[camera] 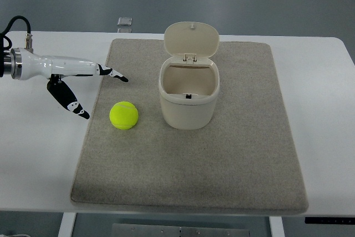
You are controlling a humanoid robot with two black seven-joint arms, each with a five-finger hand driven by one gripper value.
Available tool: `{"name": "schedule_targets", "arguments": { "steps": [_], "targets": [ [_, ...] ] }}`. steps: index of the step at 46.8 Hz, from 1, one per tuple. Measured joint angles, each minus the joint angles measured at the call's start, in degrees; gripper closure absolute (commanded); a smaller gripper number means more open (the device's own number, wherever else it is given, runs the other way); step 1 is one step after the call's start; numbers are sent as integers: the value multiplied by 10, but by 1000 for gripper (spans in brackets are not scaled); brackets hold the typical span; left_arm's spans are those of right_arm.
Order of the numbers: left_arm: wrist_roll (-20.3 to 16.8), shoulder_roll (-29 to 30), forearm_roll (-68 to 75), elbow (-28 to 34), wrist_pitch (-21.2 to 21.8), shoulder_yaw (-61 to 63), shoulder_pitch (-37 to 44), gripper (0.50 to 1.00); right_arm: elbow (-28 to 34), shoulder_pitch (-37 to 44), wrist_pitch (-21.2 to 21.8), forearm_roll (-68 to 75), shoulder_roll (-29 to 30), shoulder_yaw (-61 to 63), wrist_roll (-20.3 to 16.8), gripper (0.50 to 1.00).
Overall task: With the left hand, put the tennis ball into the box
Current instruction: 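Move the left hand toward the tennis ball, opening the thumb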
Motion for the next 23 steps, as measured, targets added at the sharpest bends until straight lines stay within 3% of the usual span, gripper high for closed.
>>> {"name": "schedule_targets", "arguments": {
  "steps": [16,23],
  "targets": [
    [0,-50,123,3,83,3,37,512,0,0,0,0,0,0,0,599],
    [0,-60,146,3,97,3,46,514,0,0,0,0,0,0,0,599]
  ]
}}
